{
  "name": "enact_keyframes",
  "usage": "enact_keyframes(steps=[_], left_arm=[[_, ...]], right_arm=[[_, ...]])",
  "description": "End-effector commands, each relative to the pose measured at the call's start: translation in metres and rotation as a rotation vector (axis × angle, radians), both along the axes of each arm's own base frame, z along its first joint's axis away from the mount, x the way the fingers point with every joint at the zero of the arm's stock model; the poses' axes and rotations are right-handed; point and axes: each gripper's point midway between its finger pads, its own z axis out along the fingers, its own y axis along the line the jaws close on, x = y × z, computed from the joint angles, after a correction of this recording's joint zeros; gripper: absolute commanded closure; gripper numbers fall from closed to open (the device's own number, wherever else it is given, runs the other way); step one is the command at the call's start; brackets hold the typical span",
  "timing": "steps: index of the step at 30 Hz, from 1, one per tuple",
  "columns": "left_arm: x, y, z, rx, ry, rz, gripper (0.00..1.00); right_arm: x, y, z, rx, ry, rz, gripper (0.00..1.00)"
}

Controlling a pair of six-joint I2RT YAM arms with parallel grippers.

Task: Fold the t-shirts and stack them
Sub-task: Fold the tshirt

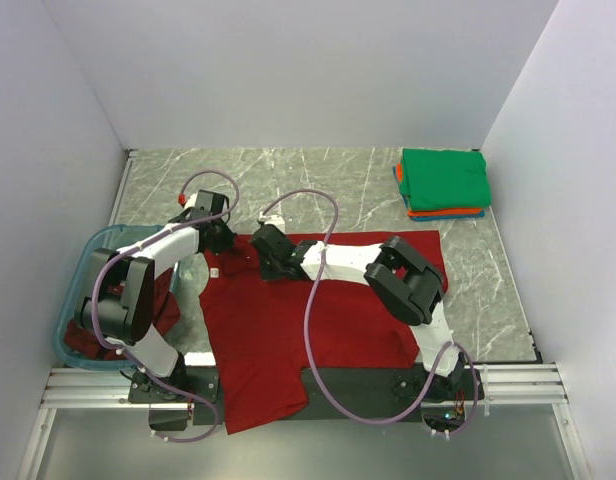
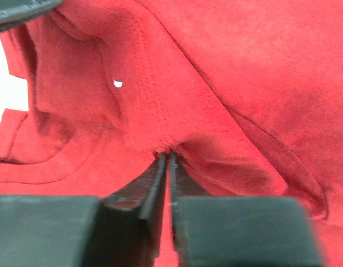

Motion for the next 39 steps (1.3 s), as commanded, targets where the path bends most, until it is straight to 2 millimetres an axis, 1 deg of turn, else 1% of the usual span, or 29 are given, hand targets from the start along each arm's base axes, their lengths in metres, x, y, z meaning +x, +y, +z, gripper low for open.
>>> enact_keyframes(steps=[1,3,4,5,6,7,8,9,10,11,12,13,14,15,16,17,18,19,21,22,23,24,25,26,27,29,34,36,39], left_arm=[[0.006,-0.002,0.014,-0.016,-0.055,-0.022,0.99],[0.005,-0.002,0.017,-0.020,-0.059,-0.020,0.99],[0.004,-0.003,0.017,-0.023,-0.058,-0.024,0.99],[0.004,-0.003,0.018,-0.027,-0.061,-0.021,0.99],[0.002,-0.003,0.020,-0.029,-0.062,-0.022,0.99],[-0.001,-0.002,0.020,-0.028,-0.058,-0.022,0.99],[-0.002,-0.001,0.022,-0.028,-0.058,-0.017,0.99],[-0.003,-0.001,0.028,-0.031,-0.073,-0.015,0.99],[-0.008,0.001,0.026,-0.028,-0.066,-0.012,0.99],[-0.011,0.001,0.027,-0.040,-0.069,-0.001,0.99],[-0.014,0.000,0.033,-0.055,-0.087,0.003,0.99],[-0.021,0.001,0.027,-0.062,-0.075,0.005,0.99],[-0.026,-0.001,0.032,-0.082,-0.086,0.010,0.99],[-0.030,-0.001,0.031,-0.090,-0.081,0.012,0.99],[-0.039,-0.001,0.025,-0.094,-0.067,0.011,0.99],[-0.043,-0.001,0.025,-0.106,-0.066,0.014,0.99],[-0.046,-0.002,0.030,-0.116,-0.079,0.012,0.99],[-0.052,-0.001,0.026,-0.115,-0.071,0.017,0.99],[-0.059,0.000,0.030,-0.120,-0.078,0.027,0.99],[-0.065,-0.001,0.027,-0.121,-0.069,0.026,0.99],[-0.069,-0.001,0.030,-0.127,-0.073,0.025,0.99],[-0.073,-0.001,0.031,-0.125,-0.073,0.028,0.99],[-0.080,-0.002,0.027,-0.119,-0.058,0.025,0.99],[-0.084,-0.001,0.028,-0.121,-0.058,0.036,0.99],[-0.095,-0.001,0.023,-0.111,-0.024,0.034,0.99],[-0.102,-0.002,0.024,-0.114,-0.023,0.041,0.99],[-0.129,-0.005,0.013,-0.101,0.043,0.039,0.99],[-0.134,-0.002,0.012,-0.094,0.044,0.054,0.99],[-0.141,0.005,0.013,-0.070,0.053,0.076,0.99]], right_arm=[[0.008,0.001,0.005,-0.020,-0.030,-0.040,0.94],[0.006,0.001,0.009,-0.021,-0.027,-0.029,1.00],[0.006,0.002,0.015,-0.009,-0.032,-0.023,1.00],[0.002,0.005,0.018,0.003,-0.021,0.002,1.00],[0.000,0.007,0.027,0.013,-0.026,0.023,1.00],[-0.002,0.007,0.032,0.018,-0.025,0.034,1.00],[-0.006,0.005,0.034,0.015,-0.023,0.043,1.00],[-0.008,0.005,0.039,0.022,-0.027,0.056,1.00],[-0.011,0.004,0.050,0.037,-0.033,0.062,1.00],[-0.014,0.000,0.050,0.034,-0.030,0.066,1.00],[-0.017,-0.001,0.058,0.050,-0.030,0.077,1.00],[-0.020,-0.005,0.059,0.039,-0.021,0.083,1.00],[-0.024,-0.008,0.057,0.033,-0.011,0.091,1.00],[-0.029,-0.010,0.062,0.041,-0.007,0.109,1.00],[-0.032,-0.012,0.063,0.041,0.001,0.118,1.00],[-0.037,-0.016,0.059,0.034,0.011,0.126,1.00],[-0.040,-0.018,0.063,0.042,0.012,0.133,1.00],[-0.045,-0.021,0.060,0.037,0.032,0.149,1.00],[-0.051,-0.023,0.065,0.047,0.039,0.171,1.00],[-0.055,-0.025,0.064,0.042,0.048,0.181,1.00],[-0.058,-0.029,0.062,0.033,0.056,0.183,1.00],[-0.058,-0.031,0.064,0.029,0.050,0.186,1.00],[-0.060,-0.035,0.063,0.016,0.056,0.187,1.00],[-0.062,-0.037,0.062,0.008,0.057,0.194,1.00],[-0.064,-0.039,0.063,0.006,0.058,0.201,1.00],[-0.068,-0.043,0.061,-0.012,0.068,0.220,1.00],[-0.079,-0.052,0.060,-0.020,0.096,0.243,1.00],[-0.080,-0.055,0.062,-0.020,0.094,0.248,1.00],[-0.086,-0.059,0.059,-0.042,0.113,0.265,1.00]])
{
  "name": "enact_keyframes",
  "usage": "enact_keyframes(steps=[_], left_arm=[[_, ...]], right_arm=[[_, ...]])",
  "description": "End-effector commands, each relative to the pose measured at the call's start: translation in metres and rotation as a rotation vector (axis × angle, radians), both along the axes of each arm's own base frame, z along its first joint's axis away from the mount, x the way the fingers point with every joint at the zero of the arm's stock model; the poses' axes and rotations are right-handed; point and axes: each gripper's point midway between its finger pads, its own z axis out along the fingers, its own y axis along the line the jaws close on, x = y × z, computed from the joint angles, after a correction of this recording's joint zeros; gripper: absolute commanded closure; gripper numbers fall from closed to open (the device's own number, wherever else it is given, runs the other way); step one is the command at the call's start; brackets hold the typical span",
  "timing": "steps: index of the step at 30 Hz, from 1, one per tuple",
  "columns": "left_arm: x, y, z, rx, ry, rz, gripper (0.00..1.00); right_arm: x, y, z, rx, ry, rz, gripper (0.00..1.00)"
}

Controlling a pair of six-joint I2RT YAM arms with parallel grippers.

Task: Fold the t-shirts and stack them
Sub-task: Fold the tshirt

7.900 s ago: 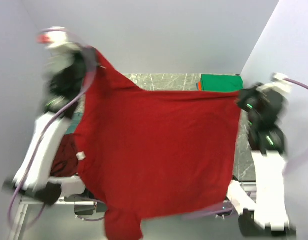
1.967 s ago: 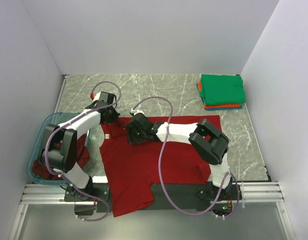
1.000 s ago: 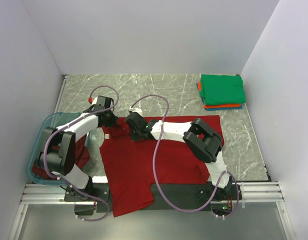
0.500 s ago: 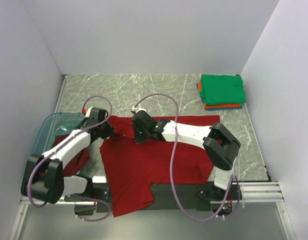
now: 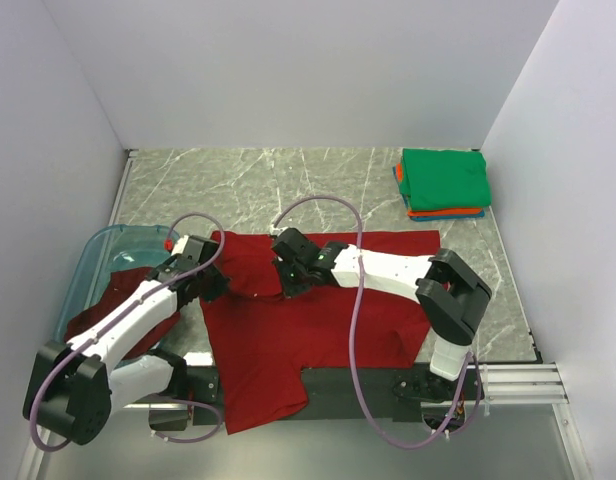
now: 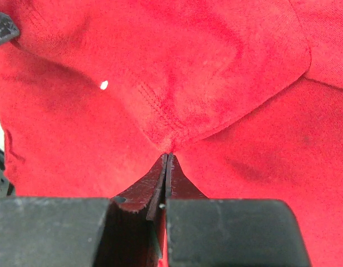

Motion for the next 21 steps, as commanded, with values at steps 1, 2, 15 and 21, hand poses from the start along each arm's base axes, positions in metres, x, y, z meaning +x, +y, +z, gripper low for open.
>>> enact_keyframes(steps=[1,2,15,21], left_arm=[[-0.010,0.013,0.000,0.040,0.014,0.054,0.99],[-0.013,0.015,0.002,0.047,0.020,0.056,0.99],[-0.034,0.016,-0.010,0.050,0.064,0.030,0.99],[-0.045,0.018,-0.014,0.055,0.088,0.035,0.99]], right_arm=[[-0.010,-0.002,0.018,0.023,-0.008,0.048,1.00],[-0.013,-0.003,0.016,0.023,0.008,0.058,1.00],[-0.030,-0.014,0.004,-0.001,0.072,0.070,1.00],[-0.038,-0.022,-0.007,-0.035,0.119,0.052,1.00]])
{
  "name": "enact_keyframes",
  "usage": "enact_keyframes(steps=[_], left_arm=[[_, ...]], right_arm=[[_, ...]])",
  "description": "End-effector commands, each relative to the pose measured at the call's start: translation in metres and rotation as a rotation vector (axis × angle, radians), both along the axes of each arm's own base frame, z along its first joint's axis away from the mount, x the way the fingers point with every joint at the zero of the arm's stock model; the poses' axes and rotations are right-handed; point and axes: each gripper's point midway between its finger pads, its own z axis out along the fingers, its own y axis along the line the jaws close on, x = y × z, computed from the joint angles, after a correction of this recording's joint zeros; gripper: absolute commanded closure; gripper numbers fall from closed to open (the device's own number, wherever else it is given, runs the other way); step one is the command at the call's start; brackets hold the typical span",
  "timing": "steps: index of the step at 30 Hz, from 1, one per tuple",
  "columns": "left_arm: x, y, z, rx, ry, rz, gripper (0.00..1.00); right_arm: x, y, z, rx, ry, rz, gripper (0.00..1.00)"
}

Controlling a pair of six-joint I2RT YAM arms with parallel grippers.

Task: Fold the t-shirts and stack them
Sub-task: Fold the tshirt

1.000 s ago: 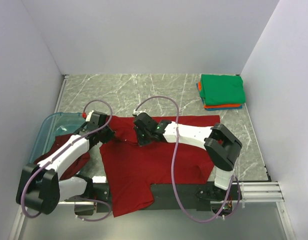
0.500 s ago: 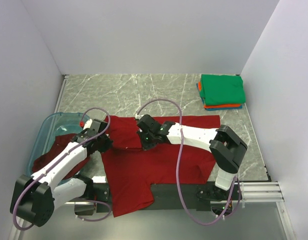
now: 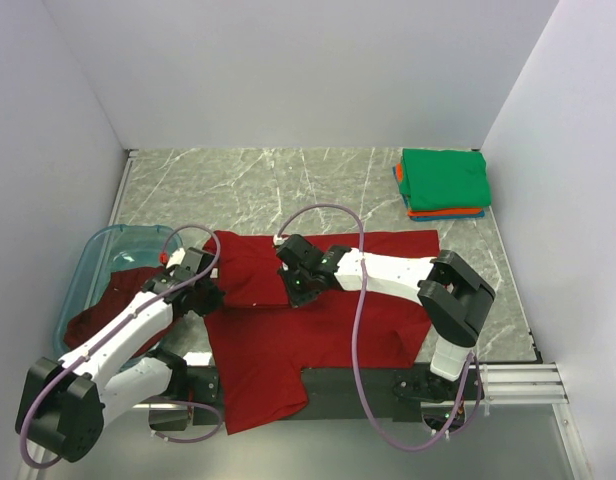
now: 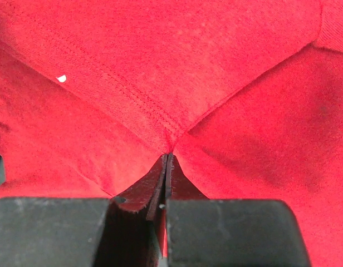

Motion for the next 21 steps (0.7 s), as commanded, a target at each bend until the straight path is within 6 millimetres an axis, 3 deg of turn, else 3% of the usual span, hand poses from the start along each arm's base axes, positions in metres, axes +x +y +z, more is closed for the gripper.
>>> enact_keyframes(steps=[1,4,7,8,9,10,11,13,14,16,17,18,21], left_arm=[[-0.013,0.004,-0.004,0.009,0.028,0.014,0.99],[-0.020,0.001,-0.009,0.000,0.050,0.002,0.99],[-0.026,-0.005,-0.009,-0.016,0.062,-0.017,0.79],[-0.028,-0.004,-0.008,-0.011,0.061,-0.013,0.59],[-0.027,-0.004,-0.005,-0.005,0.052,-0.012,0.54],[-0.026,-0.004,-0.003,-0.006,0.047,-0.012,0.50],[-0.024,-0.006,0.003,-0.013,0.030,-0.013,0.36],[-0.020,-0.006,0.011,-0.017,0.007,-0.013,0.20],[-0.017,-0.008,0.018,-0.025,-0.015,-0.020,0.01],[-0.007,-0.012,0.033,-0.038,-0.068,-0.031,0.01],[0.009,-0.018,0.051,-0.040,-0.129,-0.055,0.01],[0.016,-0.022,0.060,-0.046,-0.153,-0.065,0.00],[0.036,-0.030,0.072,-0.036,-0.196,-0.096,0.01]], right_arm=[[-0.012,-0.006,0.003,-0.002,0.027,0.000,0.97],[-0.015,-0.005,0.001,0.012,0.040,-0.009,0.94],[-0.017,-0.004,0.004,0.035,0.040,-0.011,0.77],[-0.017,-0.003,0.008,0.048,0.033,-0.010,0.65],[-0.016,-0.003,0.011,0.056,0.025,-0.011,0.56],[-0.012,-0.005,0.014,0.050,0.004,-0.024,0.32],[-0.010,-0.006,0.022,0.063,-0.015,-0.033,0.25],[-0.006,-0.010,0.030,0.063,-0.047,-0.053,0.20],[0.001,-0.016,0.039,0.061,-0.095,-0.082,0.19],[0.009,-0.026,0.046,0.043,-0.135,-0.121,0.17],[0.027,-0.046,0.060,0.063,-0.177,-0.193,0.15],[0.033,-0.052,0.062,0.068,-0.182,-0.216,0.15],[0.054,-0.083,0.062,0.058,-0.202,-0.299,0.15]])
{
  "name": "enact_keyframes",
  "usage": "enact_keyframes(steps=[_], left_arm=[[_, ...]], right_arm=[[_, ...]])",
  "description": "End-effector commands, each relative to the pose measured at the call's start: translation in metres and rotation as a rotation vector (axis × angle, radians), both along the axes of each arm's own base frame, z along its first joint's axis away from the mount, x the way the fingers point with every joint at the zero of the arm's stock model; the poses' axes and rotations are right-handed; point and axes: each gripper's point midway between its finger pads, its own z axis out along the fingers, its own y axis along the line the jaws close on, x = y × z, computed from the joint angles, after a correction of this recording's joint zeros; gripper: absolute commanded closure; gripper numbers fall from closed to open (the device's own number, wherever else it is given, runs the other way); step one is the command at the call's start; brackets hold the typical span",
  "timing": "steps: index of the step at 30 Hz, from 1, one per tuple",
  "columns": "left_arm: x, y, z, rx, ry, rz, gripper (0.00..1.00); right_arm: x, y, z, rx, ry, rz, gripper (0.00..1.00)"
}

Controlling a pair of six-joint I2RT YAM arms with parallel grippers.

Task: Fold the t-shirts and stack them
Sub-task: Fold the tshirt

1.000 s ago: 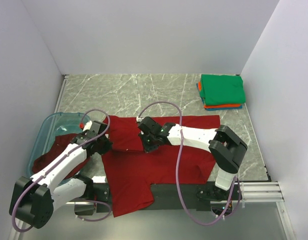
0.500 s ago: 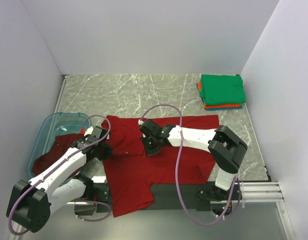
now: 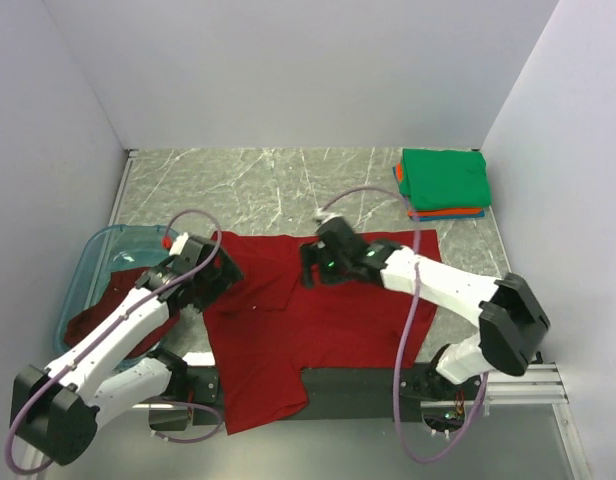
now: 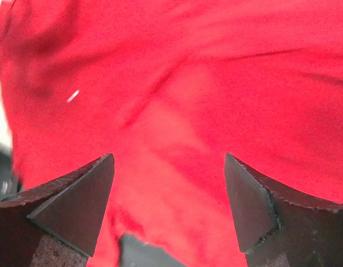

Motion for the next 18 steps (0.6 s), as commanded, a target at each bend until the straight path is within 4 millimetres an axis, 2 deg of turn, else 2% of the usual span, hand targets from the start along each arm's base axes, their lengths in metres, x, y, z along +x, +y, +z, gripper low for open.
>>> enact_keyframes(steps=[1,3,7,8,10,11,12,13,14,16,17,18], left_arm=[[0.036,-0.012,0.029,0.013,-0.125,-0.047,0.01],[0.052,-0.021,0.031,0.008,-0.141,-0.058,0.01],[0.083,-0.028,0.025,0.061,-0.153,-0.067,0.00],[0.089,-0.028,0.012,0.089,-0.118,-0.063,0.01],[0.107,-0.030,0.011,0.104,-0.123,-0.050,0.00],[0.112,-0.031,-0.002,0.121,-0.089,-0.057,0.00],[0.126,-0.034,0.000,0.110,-0.111,-0.053,0.01],[0.129,-0.037,-0.004,0.097,-0.096,-0.067,0.01],[0.138,-0.038,-0.014,0.099,-0.074,-0.070,0.01],[0.150,-0.034,-0.022,0.105,-0.064,-0.059,0.01],[0.158,-0.033,-0.030,0.114,-0.046,-0.056,0.00],[0.163,-0.028,-0.034,0.122,-0.037,-0.044,0.01]], right_arm=[[0.037,-0.051,0.002,-0.033,-0.048,-0.165,0.14],[0.048,-0.070,0.000,-0.032,-0.045,-0.214,0.14],[0.077,-0.123,-0.014,-0.069,-0.028,-0.365,0.13],[0.089,-0.142,-0.019,-0.084,-0.019,-0.420,0.13],[0.099,-0.158,-0.024,-0.097,-0.004,-0.467,0.13],[0.104,-0.165,-0.030,-0.109,0.010,-0.482,0.13],[0.111,-0.178,-0.032,-0.111,0.021,-0.524,0.13],[0.121,-0.185,-0.029,-0.105,0.013,-0.552,0.13],[0.126,-0.190,-0.036,-0.112,0.031,-0.567,0.13],[0.141,-0.205,-0.035,-0.120,0.039,-0.613,0.13],[0.144,-0.209,-0.046,-0.145,0.066,-0.620,0.13],[0.148,-0.213,-0.048,-0.155,0.072,-0.634,0.13]])
